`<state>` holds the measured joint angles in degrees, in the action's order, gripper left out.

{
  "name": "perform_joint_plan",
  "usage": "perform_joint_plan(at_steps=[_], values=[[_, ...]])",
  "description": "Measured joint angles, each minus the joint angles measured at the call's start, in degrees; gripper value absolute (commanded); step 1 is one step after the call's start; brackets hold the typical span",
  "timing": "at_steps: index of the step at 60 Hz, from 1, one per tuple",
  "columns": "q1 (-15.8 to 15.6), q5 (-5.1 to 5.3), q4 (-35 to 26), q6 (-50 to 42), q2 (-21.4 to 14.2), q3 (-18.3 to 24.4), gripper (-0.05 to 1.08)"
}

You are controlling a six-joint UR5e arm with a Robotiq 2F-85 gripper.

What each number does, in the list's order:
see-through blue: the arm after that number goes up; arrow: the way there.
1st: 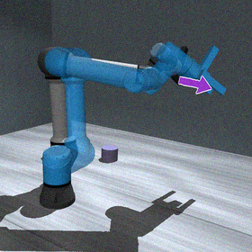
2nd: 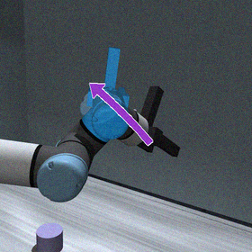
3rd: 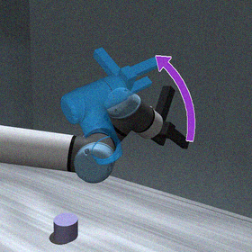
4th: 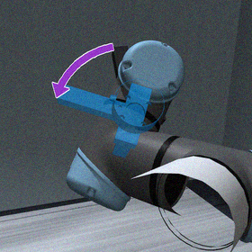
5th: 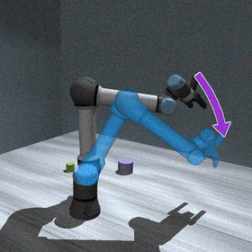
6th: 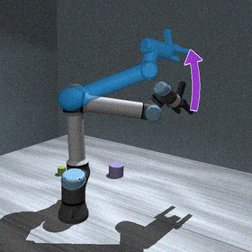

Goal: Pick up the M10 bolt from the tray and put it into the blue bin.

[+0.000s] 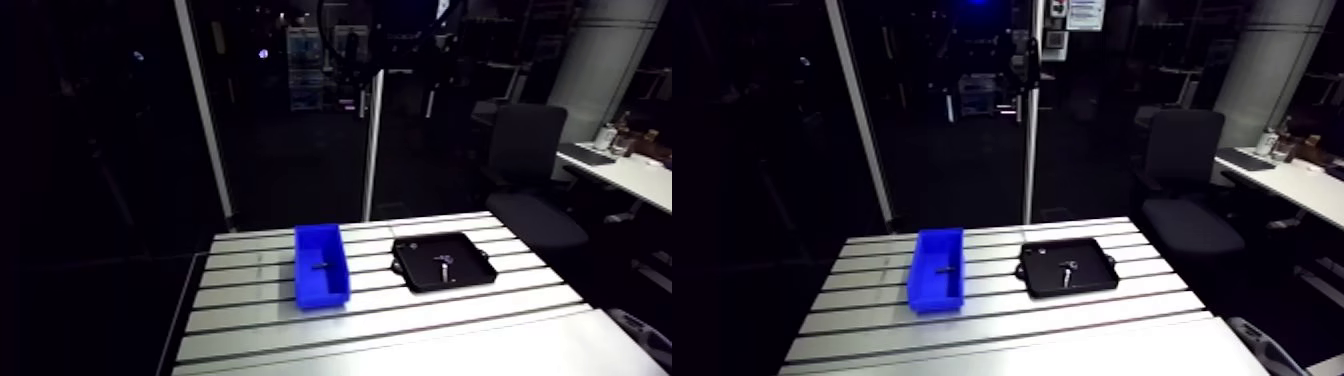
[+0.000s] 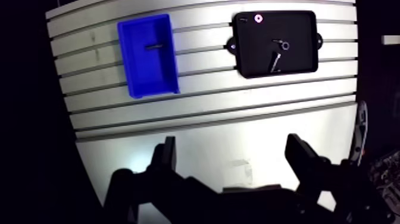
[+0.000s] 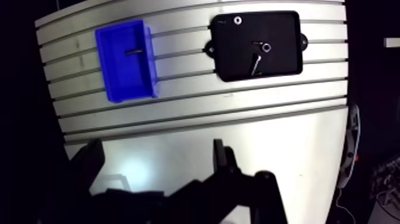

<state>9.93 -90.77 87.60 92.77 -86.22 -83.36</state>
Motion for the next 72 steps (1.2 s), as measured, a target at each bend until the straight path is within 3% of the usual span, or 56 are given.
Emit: perform_joint_plan(at_steps=[21, 40, 57, 72], values=[[0.5, -0.28, 0.2, 0.2, 0.3, 0.1, 0.01], [3.9, -0.28, 0.9, 0.8, 1.1, -0.2, 0.01], [5.7, -0.39, 4.5, 2.4, 2.7, -0.6, 0.01], [8.9, 0.11, 8.4, 5.1, 4.3, -2.6, 0.01]])
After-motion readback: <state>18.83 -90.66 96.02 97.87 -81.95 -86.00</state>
